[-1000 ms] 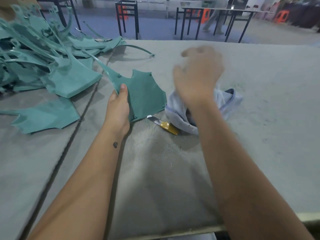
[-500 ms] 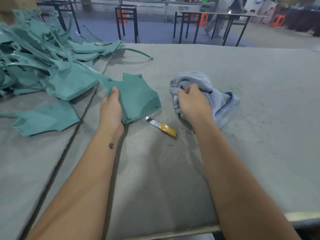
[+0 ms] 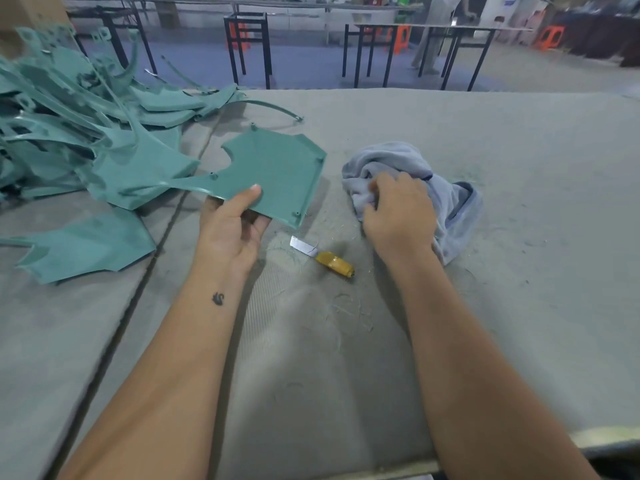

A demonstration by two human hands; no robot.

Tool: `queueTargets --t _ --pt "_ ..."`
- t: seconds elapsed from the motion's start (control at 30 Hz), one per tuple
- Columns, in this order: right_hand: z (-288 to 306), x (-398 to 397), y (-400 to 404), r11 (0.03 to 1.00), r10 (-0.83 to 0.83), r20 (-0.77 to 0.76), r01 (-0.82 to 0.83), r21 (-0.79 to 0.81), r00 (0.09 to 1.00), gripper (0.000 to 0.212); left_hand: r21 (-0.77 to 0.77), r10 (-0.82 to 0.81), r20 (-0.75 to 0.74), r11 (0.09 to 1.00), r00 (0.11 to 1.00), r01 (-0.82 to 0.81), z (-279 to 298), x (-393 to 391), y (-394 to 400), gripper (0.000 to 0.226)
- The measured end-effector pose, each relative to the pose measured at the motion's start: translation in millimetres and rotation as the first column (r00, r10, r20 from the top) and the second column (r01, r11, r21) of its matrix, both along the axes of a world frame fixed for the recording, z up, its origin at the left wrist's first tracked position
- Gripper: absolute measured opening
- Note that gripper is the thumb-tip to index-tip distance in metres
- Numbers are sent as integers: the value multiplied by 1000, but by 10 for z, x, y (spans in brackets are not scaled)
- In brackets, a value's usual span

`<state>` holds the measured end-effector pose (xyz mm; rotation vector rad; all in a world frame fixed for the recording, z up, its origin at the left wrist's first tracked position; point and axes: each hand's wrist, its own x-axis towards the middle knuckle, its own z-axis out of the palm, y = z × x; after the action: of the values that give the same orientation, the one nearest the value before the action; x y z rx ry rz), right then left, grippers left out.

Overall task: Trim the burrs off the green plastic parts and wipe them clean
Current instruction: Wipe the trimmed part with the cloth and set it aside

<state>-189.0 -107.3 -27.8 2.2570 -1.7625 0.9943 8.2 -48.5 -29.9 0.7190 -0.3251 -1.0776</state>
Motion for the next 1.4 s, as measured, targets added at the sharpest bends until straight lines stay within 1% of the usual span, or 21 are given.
queueTargets --t 0.03,0.07,0.1,0.13,0.17,0.2,0.27,0.33,0.37,0.43,0.53,0.6,0.73,0.83,0.97,1.07,1.2,1.23,1.27,1.33,1.4 --pt "-7 58 47 998 58 51 -56 -34 997 22 -29 -16 -32 999 999 15 14 -26 9 41" --pt "4 139 106 989 147 216 -147 -13 965 35 -63 -33 -59 998 998 29 32 -46 19 41" --pt "29 229 173 957 228 474 -285 51 850 46 -100 -51 -77 994 996 43 52 -65 26 39" --pt "69 316 230 904 229 702 -415 104 674 49 -136 -71 -86 989 994 59 71 -84 38 36" --pt "94 386 269 846 187 831 -516 134 523 43 -160 -91 -80 984 993 77 86 -106 52 33" --pt "99 439 284 793 149 880 -586 167 451 32 -170 -109 -58 981 992 98 93 -134 68 32" --pt "73 493 293 697 121 910 -687 207 397 14 -151 -146 72 976 987 155 100 -174 94 29" --pt "58 484 296 637 89 944 -746 192 319 10 -118 -187 226 969 956 218 90 -170 100 24" --pt "50 460 283 630 67 959 -757 172 274 10 -100 -207 242 966 948 236 89 -147 96 21" --pt "66 390 250 649 10 980 -747 143 197 11 -56 -236 143 968 961 246 95 -69 88 23" --pt "77 277 157 694 -41 985 -705 148 166 13 -90 -180 -119 981 976 170 71 66 91 35" --pt "84 223 130 706 -68 989 -694 143 135 13 -118 -129 -200 987 971 106 49 125 104 34" --pt "112 182 136 722 -159 984 -672 167 74 12 -95 -121 -152 990 981 107 39 112 91 26" --pt "162 158 193 728 -185 983 -669 148 15 13 -66 -125 -121 991 985 117 64 51 101 16" --pt "208 28 390 708 -228 972 -677 199 47 23 -31 -170 -53 985 984 169 109 -51 176 16" --pt "215 -216 593 765 -204 979 -623 164 7 9 36 -265 16 964 964 265 141 -196 218 18" --pt "199 -805 973 882 -129 990 -465 84 -65 9 87 -437 50 898 898 432 306 -717 317 20" --pt "190 -977 1082 902 -125 987 -426 71 -99 7 88 -476 43 878 878 471 348 -904 352 25" --pt "177 -1154 1199 919 -127 979 -391 56 -158 6 84 -508 31 859 861 504 377 -1112 389 32" --pt "135 -1529 1478 945 -115 935 -327 -1 -337 8 72 -574 3 817 819 572 398 -1599 509 39" --pt "75 -1882 1768 975 -71 859 -218 -49 -507 16 75 -650 -24 757 760 649 372 -2137 683 29"
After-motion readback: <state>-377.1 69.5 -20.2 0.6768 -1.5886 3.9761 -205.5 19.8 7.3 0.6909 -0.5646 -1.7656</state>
